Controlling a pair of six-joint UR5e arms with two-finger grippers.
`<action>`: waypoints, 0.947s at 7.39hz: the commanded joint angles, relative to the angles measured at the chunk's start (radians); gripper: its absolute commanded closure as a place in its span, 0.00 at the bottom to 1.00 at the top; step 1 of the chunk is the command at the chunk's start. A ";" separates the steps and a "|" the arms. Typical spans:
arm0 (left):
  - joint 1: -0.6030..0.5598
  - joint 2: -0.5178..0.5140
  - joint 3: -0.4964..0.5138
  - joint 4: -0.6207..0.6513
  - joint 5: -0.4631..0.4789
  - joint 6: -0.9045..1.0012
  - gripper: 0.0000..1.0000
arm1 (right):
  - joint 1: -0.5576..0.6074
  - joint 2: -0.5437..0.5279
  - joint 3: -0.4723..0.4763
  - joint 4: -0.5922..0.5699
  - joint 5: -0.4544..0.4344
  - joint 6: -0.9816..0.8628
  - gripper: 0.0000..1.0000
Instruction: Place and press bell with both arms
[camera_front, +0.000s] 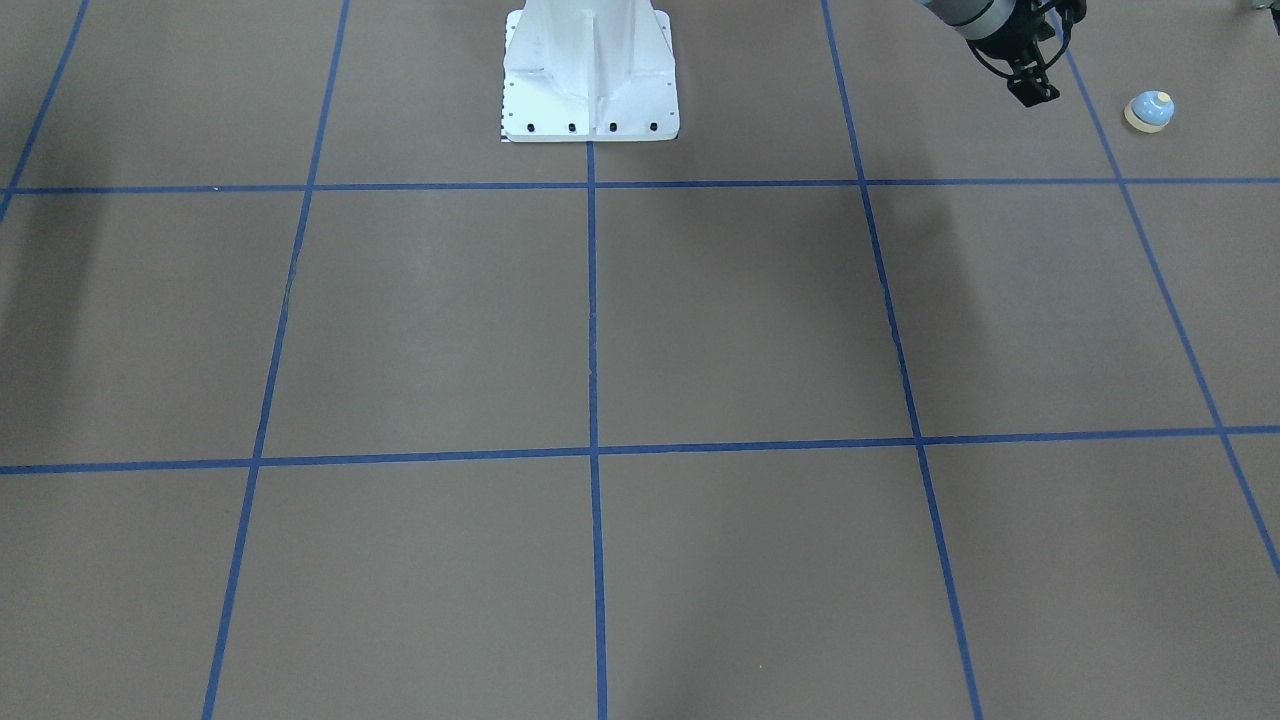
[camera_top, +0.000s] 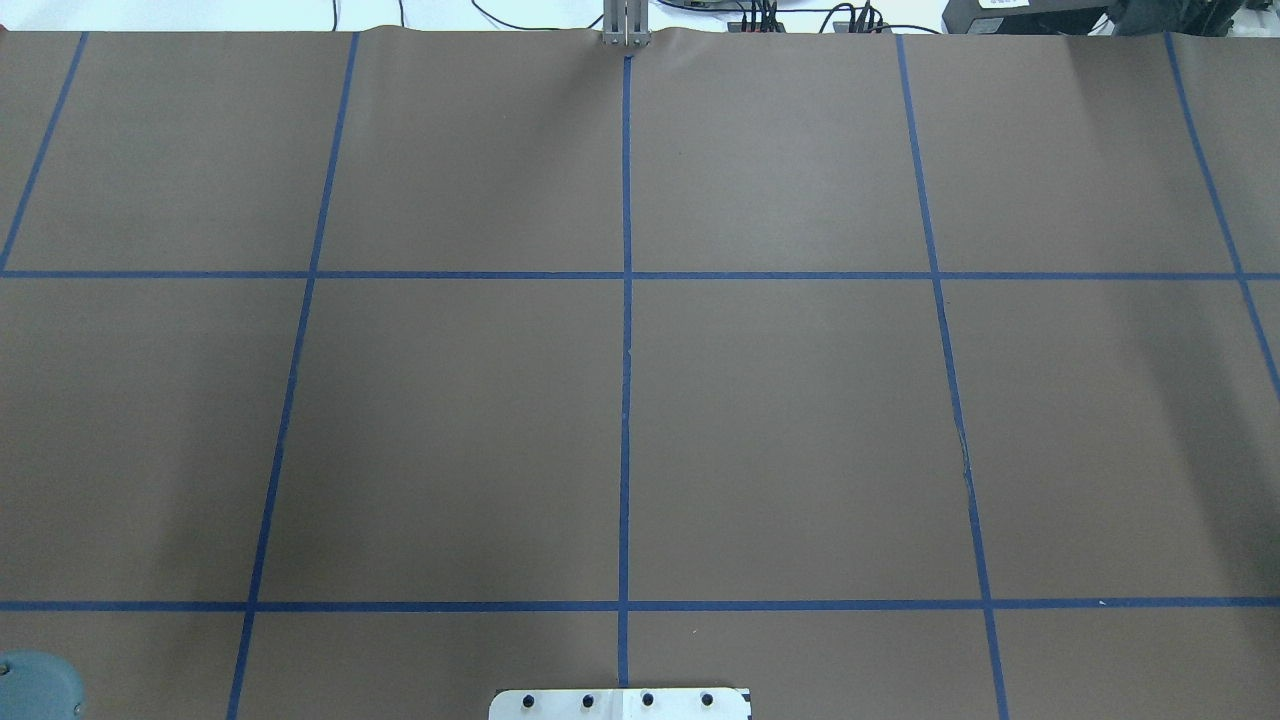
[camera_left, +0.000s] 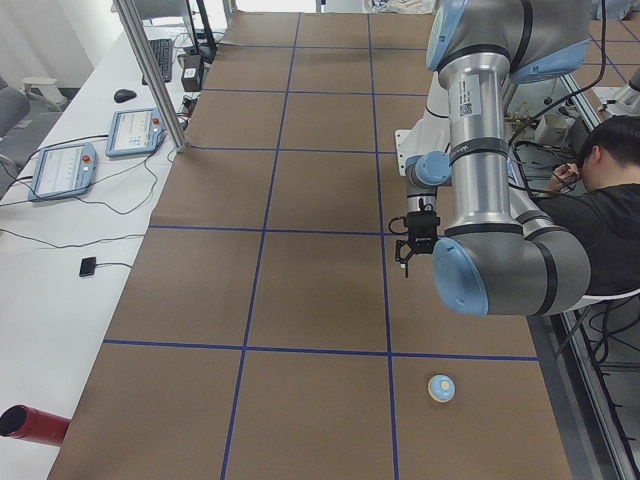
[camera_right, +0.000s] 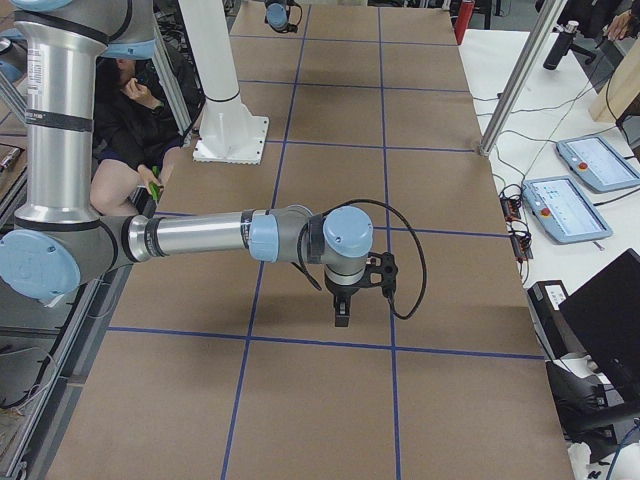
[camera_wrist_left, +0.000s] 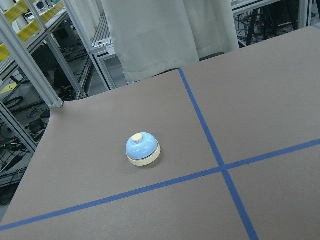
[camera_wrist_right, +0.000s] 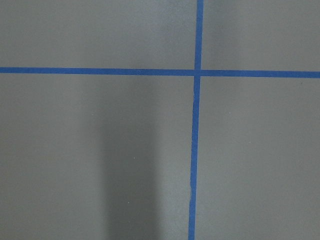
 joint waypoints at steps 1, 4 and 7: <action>0.145 0.138 0.111 -0.231 -0.001 -0.174 0.00 | 0.000 0.000 0.000 0.000 -0.005 0.000 0.00; 0.222 0.178 0.182 -0.315 -0.011 -0.300 0.00 | 0.000 0.001 0.000 0.003 -0.008 0.000 0.00; 0.233 0.230 0.222 -0.374 -0.015 -0.339 0.00 | 0.000 0.000 0.001 0.005 -0.008 0.000 0.00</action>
